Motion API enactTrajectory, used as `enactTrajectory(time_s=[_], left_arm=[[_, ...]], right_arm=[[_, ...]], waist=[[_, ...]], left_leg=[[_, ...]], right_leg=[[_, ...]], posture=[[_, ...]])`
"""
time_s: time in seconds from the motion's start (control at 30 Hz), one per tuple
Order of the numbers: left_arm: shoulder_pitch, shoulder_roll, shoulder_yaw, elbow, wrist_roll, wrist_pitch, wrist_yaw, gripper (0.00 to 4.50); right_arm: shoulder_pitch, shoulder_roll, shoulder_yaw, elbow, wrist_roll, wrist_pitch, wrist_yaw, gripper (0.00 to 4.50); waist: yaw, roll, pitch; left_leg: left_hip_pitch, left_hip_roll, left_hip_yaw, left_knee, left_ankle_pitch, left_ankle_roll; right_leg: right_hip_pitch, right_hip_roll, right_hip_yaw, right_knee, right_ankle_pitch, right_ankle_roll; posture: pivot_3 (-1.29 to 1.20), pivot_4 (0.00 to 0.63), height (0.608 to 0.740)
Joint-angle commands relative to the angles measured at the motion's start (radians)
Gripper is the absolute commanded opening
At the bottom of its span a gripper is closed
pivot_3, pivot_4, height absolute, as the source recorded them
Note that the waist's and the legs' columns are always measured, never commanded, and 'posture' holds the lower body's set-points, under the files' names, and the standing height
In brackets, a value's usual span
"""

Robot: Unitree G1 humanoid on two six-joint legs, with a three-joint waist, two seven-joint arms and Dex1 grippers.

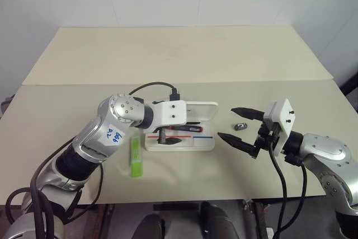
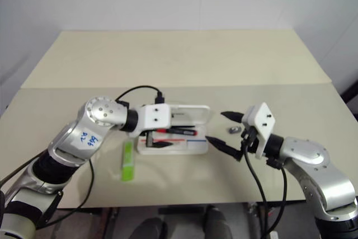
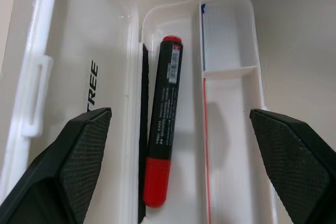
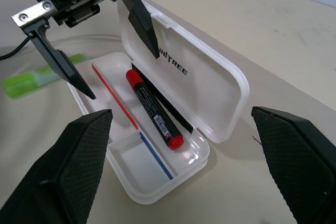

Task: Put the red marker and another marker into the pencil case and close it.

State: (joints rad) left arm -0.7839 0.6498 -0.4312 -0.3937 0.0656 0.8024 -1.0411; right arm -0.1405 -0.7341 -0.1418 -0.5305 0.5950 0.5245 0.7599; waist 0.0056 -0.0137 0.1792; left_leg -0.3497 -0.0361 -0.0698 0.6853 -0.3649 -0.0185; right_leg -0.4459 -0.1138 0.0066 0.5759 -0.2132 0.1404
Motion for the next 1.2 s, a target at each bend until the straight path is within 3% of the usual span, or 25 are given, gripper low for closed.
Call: enactTrajectory(time_s=[0.03,0.37,0.7,0.87,1.2], left_arm=[[-0.038,-0.01,0.074,-0.079,-0.088,0.086,-0.021,4.48],[-0.067,0.035,0.231,-0.217,-0.332,0.331,-0.019,4.48],[-0.143,0.032,0.424,-0.241,-0.546,0.495,0.064,4.48],[-0.126,0.073,0.492,-0.214,-0.591,0.454,0.096,4.48],[0.061,0.207,0.639,-0.097,-0.554,0.192,0.134,4.48]], right_arm=[[-0.007,-0.013,-0.037,-0.029,0.014,-0.008,0.007,4.5],[-0.021,-0.02,-0.039,-0.01,0.01,-0.008,0.02,4.5],[-0.068,-0.024,-0.028,0.034,-0.005,-0.016,0.056,4.5],[-0.076,-0.024,-0.028,0.048,-0.012,-0.019,0.069,4.5],[-0.079,-0.073,-0.025,0.076,-0.04,-0.048,0.144,4.5]], waist=[[0.0,0.0,0.0],[-0.004,0.0,0.0],[-0.006,0.0,0.0],[-0.006,0.0,0.0],[-0.006,0.0,0.0]], left_leg=[[0.0,0.0,0.0,0.0,0.0,0.0],[0.001,0.0,0.0,0.0,0.0,0.0],[0.002,0.0,0.0,0.0,0.0,0.0],[0.002,0.0,0.0,0.0,0.001,-0.001],[0.004,0.0,0.001,-0.001,0.001,-0.001]], right_leg=[[0.0,0.0,0.0,0.0,0.0,0.0],[0.0,0.0,0.0,0.001,0.0,0.0],[0.001,0.0,0.001,0.0,0.0,0.0],[0.001,0.0,0.001,0.0,0.0,0.0],[0.002,0.0,0.002,0.001,0.0,0.0]], posture=[[0.0,0.15,0.74],[0.0,0.15,0.74],[0.0,0.15,0.74],[0.0,0.15,0.74],[0.0,0.15,0.74]])
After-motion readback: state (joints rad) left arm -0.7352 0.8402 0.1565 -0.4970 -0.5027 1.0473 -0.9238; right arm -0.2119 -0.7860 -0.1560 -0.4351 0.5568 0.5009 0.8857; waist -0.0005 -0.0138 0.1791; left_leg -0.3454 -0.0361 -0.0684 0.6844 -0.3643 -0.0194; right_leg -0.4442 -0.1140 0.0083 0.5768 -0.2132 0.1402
